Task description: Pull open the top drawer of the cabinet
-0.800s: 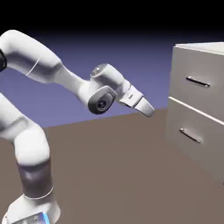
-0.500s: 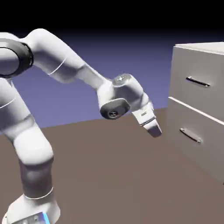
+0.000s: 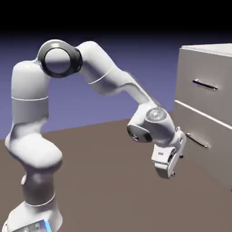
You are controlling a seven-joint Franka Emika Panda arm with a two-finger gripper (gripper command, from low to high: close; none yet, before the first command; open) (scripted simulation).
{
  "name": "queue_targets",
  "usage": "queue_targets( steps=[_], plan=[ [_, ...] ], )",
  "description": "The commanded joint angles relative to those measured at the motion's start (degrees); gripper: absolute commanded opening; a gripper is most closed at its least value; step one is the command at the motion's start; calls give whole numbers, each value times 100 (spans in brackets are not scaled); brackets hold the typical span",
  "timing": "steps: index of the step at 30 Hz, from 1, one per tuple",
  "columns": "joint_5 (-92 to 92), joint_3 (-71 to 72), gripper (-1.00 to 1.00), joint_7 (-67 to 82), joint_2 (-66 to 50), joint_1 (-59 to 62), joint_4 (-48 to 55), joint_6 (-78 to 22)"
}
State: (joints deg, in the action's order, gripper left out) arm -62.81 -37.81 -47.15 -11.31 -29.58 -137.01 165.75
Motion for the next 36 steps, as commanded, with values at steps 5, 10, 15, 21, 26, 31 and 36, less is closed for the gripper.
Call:
queue_targets(
  steps=[5, 10, 15, 21, 26, 31, 36],
  plan=[
    [-1246, -750, 0, -93, -872, -573, 476, -164],
    [-2492, -1500, 0, -186, -1744, -1146, 952, -327],
    [-3738, -2250, 0, -279, -2617, -1719, 1428, -491],
    [-5233, -3150, 0, -391, -3663, -2407, 1999, -688],
    [-6479, -3900, 0, -484, -4535, -2980, 2475, -851],
    [-7725, -4650, 0, -577, -5407, -3553, 2951, -1015],
    [-8971, -5400, 0, -670, -6279, -4127, 3427, -1179]
  ],
)
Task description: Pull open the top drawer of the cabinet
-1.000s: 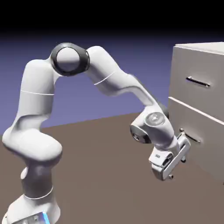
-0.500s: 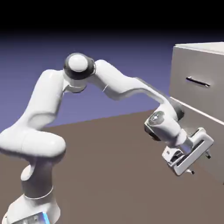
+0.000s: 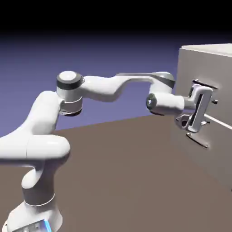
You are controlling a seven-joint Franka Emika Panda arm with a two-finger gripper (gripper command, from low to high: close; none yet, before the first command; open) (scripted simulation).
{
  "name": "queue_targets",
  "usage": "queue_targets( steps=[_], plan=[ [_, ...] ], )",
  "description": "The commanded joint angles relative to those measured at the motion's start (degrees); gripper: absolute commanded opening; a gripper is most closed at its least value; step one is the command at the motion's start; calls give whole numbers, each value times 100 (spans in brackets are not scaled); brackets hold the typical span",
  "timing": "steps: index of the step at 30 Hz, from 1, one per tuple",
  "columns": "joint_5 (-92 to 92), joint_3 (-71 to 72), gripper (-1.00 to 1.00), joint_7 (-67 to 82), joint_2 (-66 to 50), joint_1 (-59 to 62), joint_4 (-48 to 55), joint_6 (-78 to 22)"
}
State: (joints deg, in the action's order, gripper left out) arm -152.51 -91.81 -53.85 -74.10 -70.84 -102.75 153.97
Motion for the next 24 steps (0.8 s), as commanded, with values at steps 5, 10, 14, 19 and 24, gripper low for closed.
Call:
queue_targets(
  steps=[5, 10, 14, 19, 24],
  plan=[
    [-725, -415, 0, -99, -527, -197, 492, -34],
    [-625, -250, 0, -314, -556, 530, 1530, 283],
    [-641, -267, -100, -293, -556, 463, 1428, 247],
    [-735, -439, -100, -99, -542, -263, 390, -73],
    [-766, -630, -100, 59, -538, -1035, -648, -350]
  ],
)
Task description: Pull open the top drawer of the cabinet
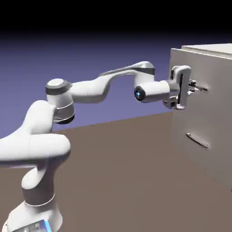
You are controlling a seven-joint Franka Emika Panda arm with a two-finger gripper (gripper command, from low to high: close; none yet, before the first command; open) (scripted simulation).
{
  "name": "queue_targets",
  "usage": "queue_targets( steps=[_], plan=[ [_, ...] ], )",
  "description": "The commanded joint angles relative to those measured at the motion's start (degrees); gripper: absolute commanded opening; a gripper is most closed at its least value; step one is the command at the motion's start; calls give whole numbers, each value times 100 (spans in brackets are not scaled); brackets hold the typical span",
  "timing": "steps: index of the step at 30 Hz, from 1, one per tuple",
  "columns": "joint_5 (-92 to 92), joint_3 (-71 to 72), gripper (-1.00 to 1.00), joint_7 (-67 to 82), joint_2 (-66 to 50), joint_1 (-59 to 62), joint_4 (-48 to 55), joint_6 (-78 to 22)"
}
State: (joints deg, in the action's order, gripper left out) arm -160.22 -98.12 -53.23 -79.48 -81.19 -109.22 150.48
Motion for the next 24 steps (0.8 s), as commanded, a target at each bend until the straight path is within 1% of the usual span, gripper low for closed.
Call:
queue_targets(
  steps=[1, 12, 18, 21, 22, 24],
  plan=[
    [6, -41, -100, 24, -2, -161, -208, -50],
    [194, -600, -100, 213, -107, -2158, -2492, -370],
    [460, -965, -100, 200, -265, -3404, -3635, -280],
    [594, -1106, -100, 168, -344, -3896, -4026, -182],
    [594, -1106, 100, 168, -344, -3896, -4026, -182],
    [660, -1162, 100, 147, -379, -4104, -4169, -116]
  ],
)
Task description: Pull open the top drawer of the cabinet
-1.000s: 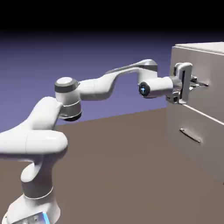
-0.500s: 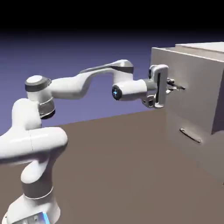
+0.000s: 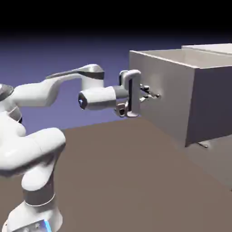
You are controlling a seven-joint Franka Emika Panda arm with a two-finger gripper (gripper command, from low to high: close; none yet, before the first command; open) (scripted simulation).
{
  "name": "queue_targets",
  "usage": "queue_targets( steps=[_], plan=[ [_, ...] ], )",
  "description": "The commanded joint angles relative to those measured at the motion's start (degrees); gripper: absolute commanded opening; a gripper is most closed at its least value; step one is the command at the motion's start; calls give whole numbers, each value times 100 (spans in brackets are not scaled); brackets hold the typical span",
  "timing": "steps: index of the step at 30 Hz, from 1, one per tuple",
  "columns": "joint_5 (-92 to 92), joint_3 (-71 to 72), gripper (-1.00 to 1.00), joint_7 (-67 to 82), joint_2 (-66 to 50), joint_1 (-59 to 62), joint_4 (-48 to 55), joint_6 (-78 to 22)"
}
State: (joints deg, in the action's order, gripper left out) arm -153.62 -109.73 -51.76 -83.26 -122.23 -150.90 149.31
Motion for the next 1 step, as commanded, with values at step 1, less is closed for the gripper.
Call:
queue_targets(
  steps=[1],
  plan=[
    [66, -56, 100, -21, -35, -208, -143, 65]
  ],
)
